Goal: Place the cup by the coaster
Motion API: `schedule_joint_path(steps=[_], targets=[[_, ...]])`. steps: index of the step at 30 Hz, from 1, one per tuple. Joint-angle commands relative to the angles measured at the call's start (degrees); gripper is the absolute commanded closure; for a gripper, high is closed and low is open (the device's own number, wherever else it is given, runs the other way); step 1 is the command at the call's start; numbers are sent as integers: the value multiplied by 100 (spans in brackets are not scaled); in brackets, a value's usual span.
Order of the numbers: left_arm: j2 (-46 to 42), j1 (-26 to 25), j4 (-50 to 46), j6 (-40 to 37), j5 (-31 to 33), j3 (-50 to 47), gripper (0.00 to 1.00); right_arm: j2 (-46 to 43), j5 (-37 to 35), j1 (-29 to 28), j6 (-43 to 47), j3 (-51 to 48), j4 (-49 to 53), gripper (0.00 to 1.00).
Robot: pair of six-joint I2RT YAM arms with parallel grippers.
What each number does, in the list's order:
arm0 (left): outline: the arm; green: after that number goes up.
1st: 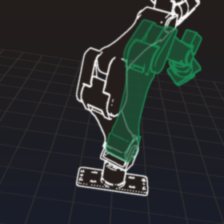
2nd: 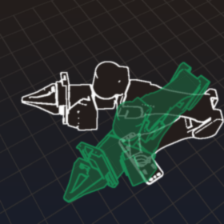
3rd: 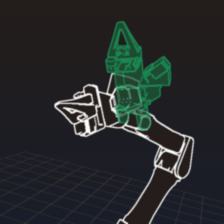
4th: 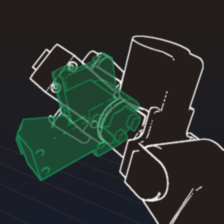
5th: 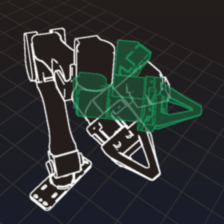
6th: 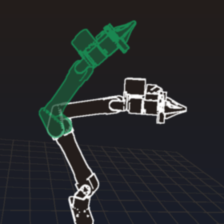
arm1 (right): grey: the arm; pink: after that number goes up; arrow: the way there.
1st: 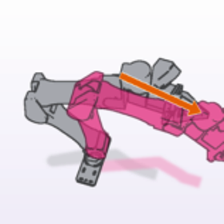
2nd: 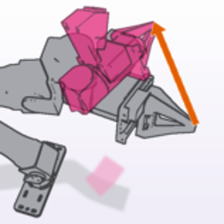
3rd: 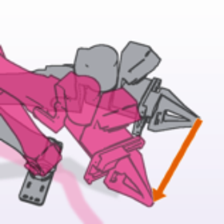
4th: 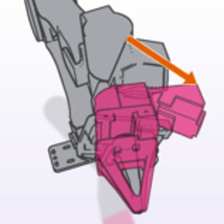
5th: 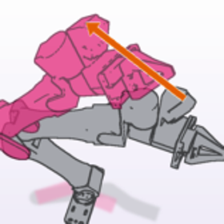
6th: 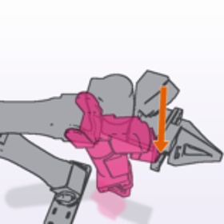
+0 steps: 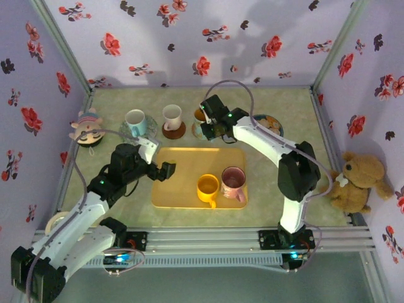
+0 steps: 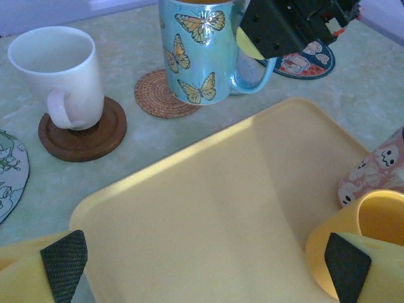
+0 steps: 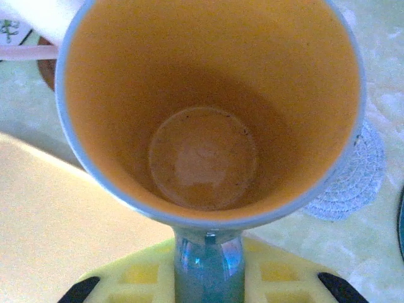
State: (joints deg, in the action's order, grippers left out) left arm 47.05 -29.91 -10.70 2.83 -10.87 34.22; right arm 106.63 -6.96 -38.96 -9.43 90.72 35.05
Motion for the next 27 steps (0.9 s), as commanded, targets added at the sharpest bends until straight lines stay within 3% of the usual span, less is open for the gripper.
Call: schedule_joint_path(steps=[1, 27], targets=[[70, -33, 311, -69, 77, -107, 0, 24, -328, 32, 38, 316, -834, 100], [694, -32, 1017, -257, -29, -243, 0, 753, -325, 292, 125, 401, -1635, 100]])
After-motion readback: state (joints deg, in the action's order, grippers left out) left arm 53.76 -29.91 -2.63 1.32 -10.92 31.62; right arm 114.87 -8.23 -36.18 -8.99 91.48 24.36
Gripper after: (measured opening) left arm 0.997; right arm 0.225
